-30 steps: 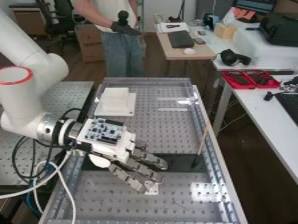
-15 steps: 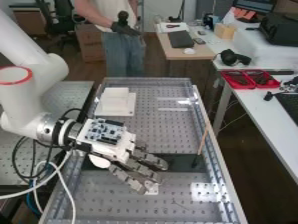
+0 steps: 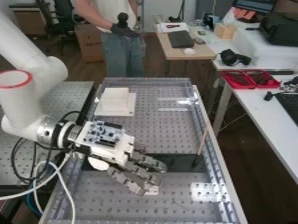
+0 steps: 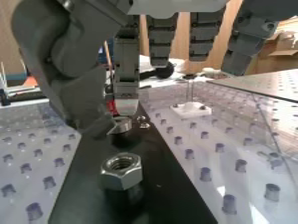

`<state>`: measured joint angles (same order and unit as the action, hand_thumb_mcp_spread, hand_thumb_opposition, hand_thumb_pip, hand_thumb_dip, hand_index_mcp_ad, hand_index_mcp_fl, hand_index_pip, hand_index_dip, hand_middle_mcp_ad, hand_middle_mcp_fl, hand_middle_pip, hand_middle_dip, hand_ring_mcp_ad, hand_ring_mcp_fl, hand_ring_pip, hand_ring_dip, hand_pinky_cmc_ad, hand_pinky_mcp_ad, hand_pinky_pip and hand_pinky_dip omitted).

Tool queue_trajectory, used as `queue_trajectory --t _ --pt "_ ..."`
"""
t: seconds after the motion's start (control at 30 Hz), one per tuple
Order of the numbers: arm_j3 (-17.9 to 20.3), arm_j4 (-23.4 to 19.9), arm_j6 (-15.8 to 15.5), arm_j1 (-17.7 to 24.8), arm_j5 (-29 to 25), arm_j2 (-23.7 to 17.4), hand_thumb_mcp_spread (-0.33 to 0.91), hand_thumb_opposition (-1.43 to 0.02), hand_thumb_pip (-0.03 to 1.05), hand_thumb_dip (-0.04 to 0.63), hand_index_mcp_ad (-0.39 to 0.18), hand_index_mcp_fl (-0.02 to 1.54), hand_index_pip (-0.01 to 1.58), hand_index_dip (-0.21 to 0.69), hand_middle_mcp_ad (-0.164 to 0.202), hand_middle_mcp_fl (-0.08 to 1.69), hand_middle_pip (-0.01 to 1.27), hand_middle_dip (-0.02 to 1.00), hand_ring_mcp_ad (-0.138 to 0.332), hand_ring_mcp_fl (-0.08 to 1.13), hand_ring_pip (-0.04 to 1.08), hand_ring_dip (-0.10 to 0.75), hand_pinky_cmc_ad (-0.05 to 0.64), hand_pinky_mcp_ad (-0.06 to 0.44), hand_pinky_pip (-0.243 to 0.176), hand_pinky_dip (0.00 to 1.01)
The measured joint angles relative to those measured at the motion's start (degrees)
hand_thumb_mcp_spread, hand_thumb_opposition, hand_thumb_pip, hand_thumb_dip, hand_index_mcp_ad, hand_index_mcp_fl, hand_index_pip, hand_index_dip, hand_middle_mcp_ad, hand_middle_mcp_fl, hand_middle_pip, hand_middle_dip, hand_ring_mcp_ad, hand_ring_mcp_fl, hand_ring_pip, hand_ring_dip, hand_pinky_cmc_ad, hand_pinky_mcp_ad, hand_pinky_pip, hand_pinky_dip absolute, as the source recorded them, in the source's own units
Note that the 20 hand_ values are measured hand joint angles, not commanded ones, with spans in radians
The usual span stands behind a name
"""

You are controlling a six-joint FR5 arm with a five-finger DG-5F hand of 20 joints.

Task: Grab the bearing and place it in the white container

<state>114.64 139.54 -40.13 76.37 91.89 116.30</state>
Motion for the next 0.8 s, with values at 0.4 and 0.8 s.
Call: queue_trajectory --t 0.4,0.8 --pt "0.2 -1.5 -0.7 0.0 -0.3 0.4 0.34 -0.86 0.73 0.316 -0.070 0.01 1.48 0.143 0.047 0.00 0.13 0.16 0.175 0.00 0.09 0.072 0.379 0.314 -0.091 0.28" --pt "1.1 -3.7 -1.3 0.4 -0.3 0.4 0.35 -0.86 0.73 0.316 -0.070 0.00 1.50 0.127 0.045 0.00 0.13 0.16 0.164 0.00 0.09 0.068 0.379 0.314 -0.091 0.28"
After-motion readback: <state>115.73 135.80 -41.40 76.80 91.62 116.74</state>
